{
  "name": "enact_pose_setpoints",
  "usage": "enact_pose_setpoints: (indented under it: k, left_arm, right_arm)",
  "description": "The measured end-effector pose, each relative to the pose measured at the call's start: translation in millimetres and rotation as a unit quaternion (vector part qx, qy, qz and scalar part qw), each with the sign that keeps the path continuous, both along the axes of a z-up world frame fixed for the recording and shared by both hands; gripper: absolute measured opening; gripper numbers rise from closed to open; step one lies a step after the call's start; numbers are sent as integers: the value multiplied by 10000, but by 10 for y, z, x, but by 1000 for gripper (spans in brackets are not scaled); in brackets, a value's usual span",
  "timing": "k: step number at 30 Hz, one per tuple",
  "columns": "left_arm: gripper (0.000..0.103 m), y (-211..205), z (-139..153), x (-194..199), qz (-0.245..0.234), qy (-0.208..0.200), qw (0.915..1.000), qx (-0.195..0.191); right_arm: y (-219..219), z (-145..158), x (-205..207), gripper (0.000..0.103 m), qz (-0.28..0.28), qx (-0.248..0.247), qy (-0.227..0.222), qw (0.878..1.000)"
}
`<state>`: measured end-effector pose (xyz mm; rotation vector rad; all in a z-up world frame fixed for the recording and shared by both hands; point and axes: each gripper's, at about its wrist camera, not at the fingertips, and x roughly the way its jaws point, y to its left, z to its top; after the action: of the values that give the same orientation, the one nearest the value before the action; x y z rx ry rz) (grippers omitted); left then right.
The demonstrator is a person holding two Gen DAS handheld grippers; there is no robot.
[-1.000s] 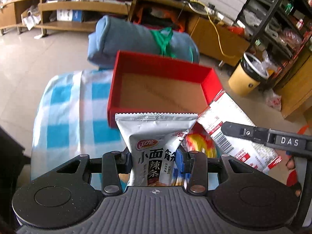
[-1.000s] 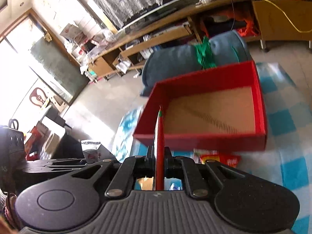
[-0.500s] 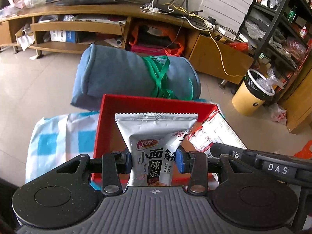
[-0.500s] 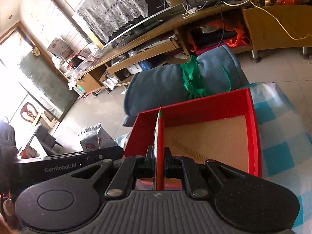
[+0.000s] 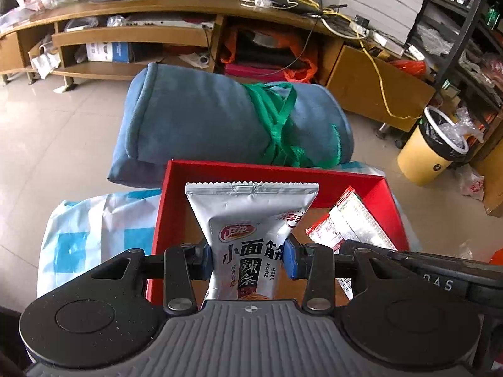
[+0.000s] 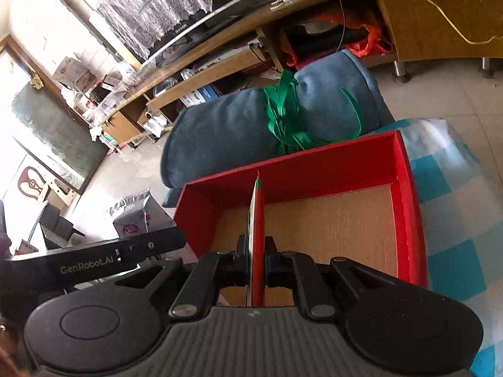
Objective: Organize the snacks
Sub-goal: 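Release the white bag into the red box with the left tool while the right tool releases the red packet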
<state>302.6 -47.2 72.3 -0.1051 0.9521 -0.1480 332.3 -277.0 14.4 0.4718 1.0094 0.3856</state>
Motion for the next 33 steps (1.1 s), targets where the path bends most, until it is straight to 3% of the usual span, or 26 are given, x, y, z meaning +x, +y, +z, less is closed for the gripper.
enact_pose_setpoints:
  k: [8, 28, 33]
  left_arm:
    - [50, 2, -161, 75, 69, 196, 9997, 151]
    - [53, -27, -383, 117, 142, 412, 9980, 448]
    - [63, -42, -387, 112, 134, 379, 9978, 528]
  right_arm:
    - [35, -194, 74, 7, 33, -182, 192, 9996]
    - [90, -310, 107, 9, 23, -653, 171, 9977]
    - [130, -296, 122, 14, 57, -975, 36, 9952]
